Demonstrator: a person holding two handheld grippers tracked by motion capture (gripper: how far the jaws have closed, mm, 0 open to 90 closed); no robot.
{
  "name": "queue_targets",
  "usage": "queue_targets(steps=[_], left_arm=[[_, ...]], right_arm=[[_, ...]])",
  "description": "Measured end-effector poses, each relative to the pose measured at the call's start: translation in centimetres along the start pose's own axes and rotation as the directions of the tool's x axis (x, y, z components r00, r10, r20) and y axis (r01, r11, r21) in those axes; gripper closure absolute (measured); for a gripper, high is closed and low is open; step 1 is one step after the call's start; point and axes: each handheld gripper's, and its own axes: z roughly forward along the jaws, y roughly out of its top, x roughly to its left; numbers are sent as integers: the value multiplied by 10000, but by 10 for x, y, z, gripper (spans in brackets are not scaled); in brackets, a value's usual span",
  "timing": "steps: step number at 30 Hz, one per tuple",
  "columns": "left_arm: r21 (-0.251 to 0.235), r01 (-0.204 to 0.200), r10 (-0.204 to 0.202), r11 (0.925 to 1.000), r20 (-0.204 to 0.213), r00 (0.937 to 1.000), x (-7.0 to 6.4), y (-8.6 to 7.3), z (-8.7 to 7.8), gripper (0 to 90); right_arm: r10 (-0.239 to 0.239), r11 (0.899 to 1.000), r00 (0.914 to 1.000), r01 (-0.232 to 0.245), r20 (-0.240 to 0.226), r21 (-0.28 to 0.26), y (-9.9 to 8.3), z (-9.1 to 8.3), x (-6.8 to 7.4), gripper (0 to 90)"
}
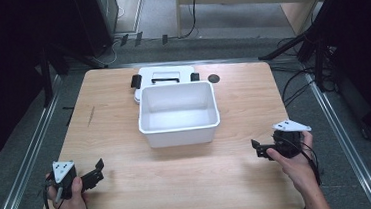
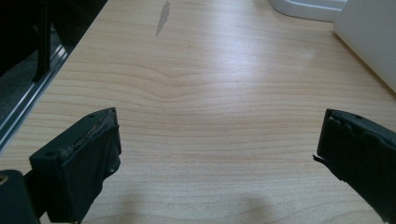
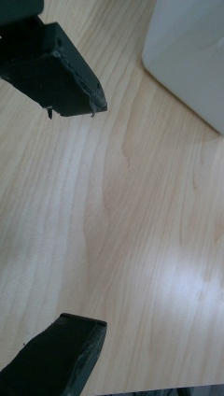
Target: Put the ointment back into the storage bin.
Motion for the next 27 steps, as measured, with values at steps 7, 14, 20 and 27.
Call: queue_targets(steps=[7, 14, 20, 27], left_arm=[[24, 12, -12, 10000, 8, 10000, -1, 0, 0, 1], [-9, 40, -40, 10000, 21, 10000, 0, 0, 0, 1], [-5, 91, -91, 10000, 81, 9999, 1, 0, -1, 1], [-61, 96, -95, 9999, 112, 9999, 1, -1, -1, 1]], right_arm=[[572, 9975, 9980, -560, 281, -432, -28, -10, -12, 0], [943, 9935, 9930, -893, 705, -711, -53, -23, -22, 0], [1093, 9919, 9900, -1027, 896, -753, -74, -34, -29, 0], [1338, 9883, 9842, -1239, 1161, -887, -94, -47, -40, 0]])
